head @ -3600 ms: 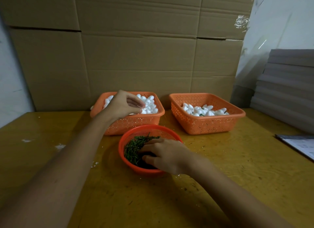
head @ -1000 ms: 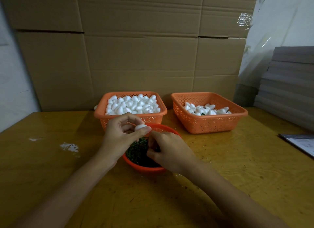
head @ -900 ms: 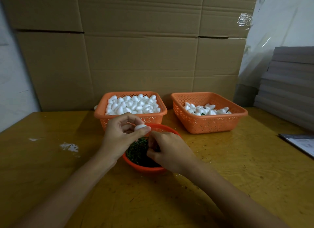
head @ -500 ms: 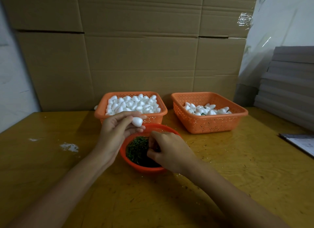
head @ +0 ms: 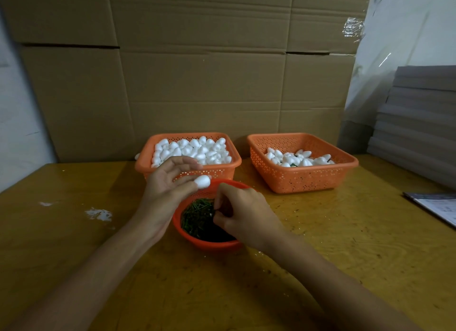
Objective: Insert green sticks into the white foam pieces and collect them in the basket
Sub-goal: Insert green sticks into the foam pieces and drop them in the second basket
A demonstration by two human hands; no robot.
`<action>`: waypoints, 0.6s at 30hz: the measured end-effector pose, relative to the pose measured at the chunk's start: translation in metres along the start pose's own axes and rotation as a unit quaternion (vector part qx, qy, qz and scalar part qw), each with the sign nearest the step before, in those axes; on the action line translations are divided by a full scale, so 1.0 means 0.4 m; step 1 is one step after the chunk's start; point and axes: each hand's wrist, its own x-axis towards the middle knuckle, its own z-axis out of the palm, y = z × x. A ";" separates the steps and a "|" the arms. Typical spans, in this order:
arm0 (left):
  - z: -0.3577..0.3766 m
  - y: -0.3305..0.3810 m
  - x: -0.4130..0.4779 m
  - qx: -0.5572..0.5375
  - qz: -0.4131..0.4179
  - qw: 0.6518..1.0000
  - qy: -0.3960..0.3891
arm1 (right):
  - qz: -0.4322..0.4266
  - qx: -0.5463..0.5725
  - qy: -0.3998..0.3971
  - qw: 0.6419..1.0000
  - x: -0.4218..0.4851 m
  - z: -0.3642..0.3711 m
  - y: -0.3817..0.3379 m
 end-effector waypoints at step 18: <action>-0.004 -0.009 0.001 0.053 0.056 0.996 -0.050 | 0.083 0.332 0.101 0.934 0.021 -0.041 0.022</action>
